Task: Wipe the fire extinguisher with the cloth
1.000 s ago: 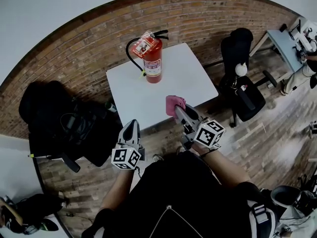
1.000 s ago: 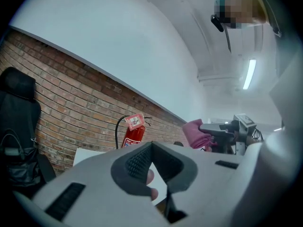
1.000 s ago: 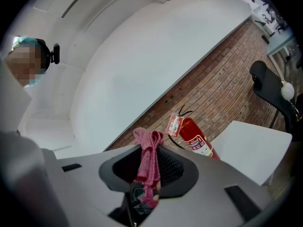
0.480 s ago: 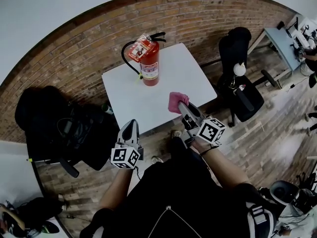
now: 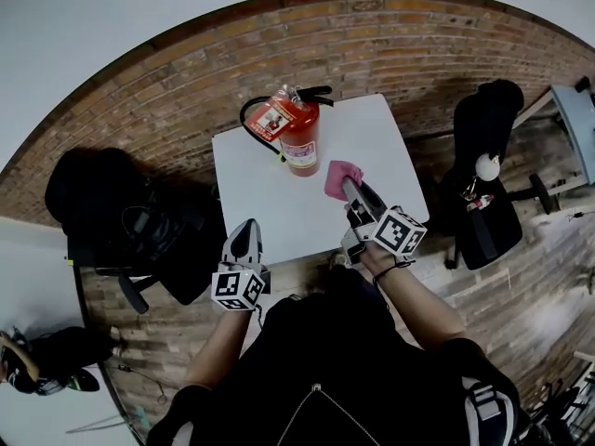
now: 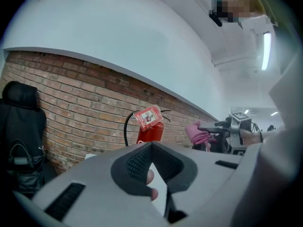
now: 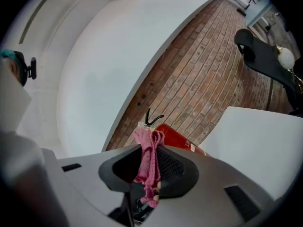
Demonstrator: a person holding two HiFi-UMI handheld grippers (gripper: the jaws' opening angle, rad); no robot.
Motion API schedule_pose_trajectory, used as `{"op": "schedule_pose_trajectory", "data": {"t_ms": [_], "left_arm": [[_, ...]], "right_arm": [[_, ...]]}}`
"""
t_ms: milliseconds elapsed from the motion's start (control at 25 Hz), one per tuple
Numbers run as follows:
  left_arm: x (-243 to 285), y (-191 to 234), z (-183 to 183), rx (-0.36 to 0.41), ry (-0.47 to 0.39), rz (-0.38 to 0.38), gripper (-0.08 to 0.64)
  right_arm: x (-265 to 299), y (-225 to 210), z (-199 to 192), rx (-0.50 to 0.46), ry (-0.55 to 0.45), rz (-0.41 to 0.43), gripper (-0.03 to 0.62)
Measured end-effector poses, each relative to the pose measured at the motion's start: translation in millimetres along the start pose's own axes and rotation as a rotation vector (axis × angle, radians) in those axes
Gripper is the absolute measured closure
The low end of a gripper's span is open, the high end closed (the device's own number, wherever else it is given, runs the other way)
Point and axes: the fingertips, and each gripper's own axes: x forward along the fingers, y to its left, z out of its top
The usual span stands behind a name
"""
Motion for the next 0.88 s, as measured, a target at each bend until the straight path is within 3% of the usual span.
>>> {"op": "schedule_pose_trajectory", "data": {"t_ms": [240, 480, 880], "left_arm": [[43, -13, 12, 0.003, -0.025, 0.087, 0.533], [66, -13, 8, 0.002, -0.013, 0.15, 0.533], [86, -7, 12, 0.027, -0.004, 0.101, 0.533]], "right_arm": [[50, -29, 27, 0.002, 0.072, 0.051, 0.489], [82, -53, 49, 0.076, 0.045, 0.059, 0.489], [115, -72, 46, 0.174, -0.057, 0.012, 0.489]]}}
